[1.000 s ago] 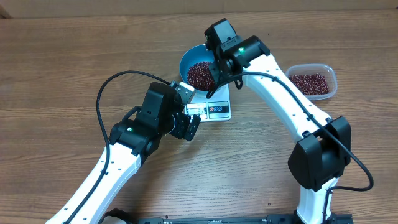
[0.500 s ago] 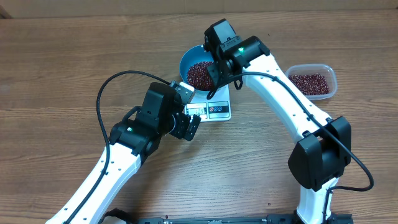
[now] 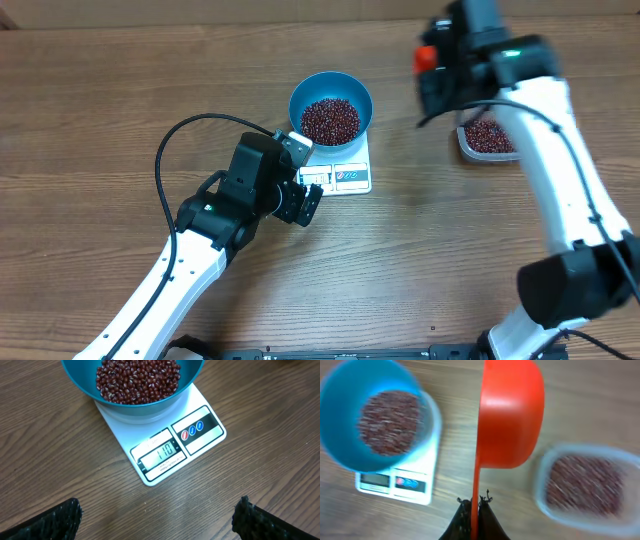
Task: Scoop item into bowl and weigh 150g on scale
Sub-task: 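Move the empty scoop back over the bean tub, then dip the red scoop into the beans in the tub and fill it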
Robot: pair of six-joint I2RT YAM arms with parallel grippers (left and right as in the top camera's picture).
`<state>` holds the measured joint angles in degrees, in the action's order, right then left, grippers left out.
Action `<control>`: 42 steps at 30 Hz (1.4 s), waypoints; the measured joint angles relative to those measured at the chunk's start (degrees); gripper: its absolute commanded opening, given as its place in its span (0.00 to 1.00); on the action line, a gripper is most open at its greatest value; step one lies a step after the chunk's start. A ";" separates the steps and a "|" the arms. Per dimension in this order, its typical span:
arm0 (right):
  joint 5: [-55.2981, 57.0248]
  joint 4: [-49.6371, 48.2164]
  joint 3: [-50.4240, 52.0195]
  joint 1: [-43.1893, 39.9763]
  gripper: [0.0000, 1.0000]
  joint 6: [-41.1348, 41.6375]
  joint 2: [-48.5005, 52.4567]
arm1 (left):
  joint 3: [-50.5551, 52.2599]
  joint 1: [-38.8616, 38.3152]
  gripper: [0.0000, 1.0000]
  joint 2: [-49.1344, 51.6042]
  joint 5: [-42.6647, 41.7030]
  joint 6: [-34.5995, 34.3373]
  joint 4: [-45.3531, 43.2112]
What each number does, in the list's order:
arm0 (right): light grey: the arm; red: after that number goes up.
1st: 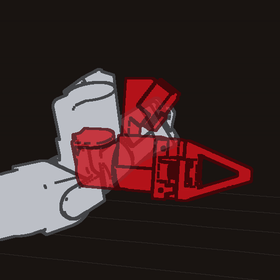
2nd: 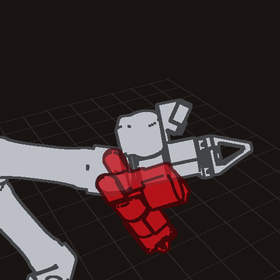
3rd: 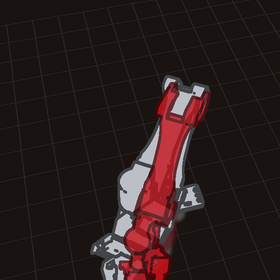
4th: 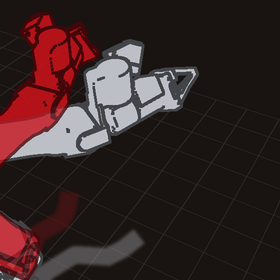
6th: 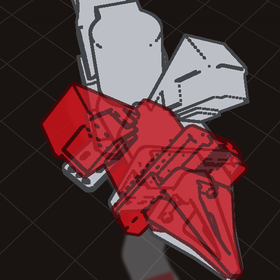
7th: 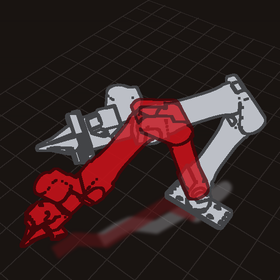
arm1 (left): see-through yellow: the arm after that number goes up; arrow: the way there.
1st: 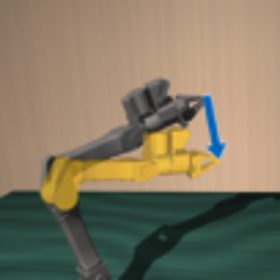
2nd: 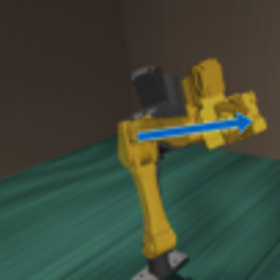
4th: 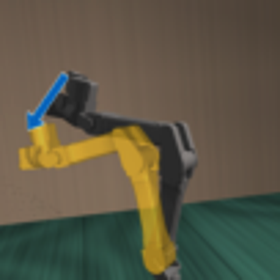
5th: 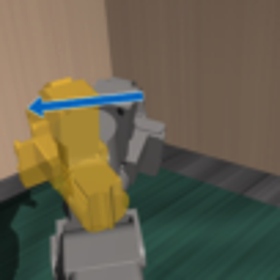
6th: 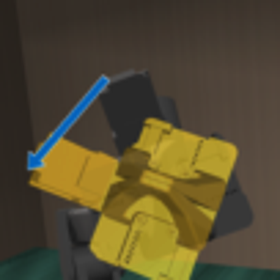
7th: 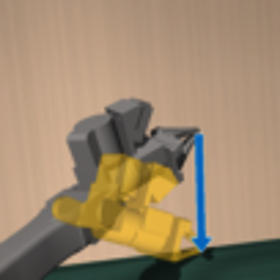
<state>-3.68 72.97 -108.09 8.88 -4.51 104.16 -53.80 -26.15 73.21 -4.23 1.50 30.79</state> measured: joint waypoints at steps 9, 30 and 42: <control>-0.37 6.01 1.07 -14.14 0.04 -5.77 -0.31 | 0.00 0.00 0.99 0.00 0.00 0.00 0.00; -0.35 -12.28 24.44 -20.85 0.04 -6.86 -0.31 | 0.00 0.02 1.00 0.00 0.00 0.00 0.00; -0.37 -20.46 30.45 -20.85 0.04 -9.11 -0.31 | 0.00 0.00 1.00 0.00 0.00 0.00 0.00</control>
<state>-4.05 52.51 -77.65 -11.97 -13.63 103.85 -53.80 -26.15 73.21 -4.23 1.50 30.79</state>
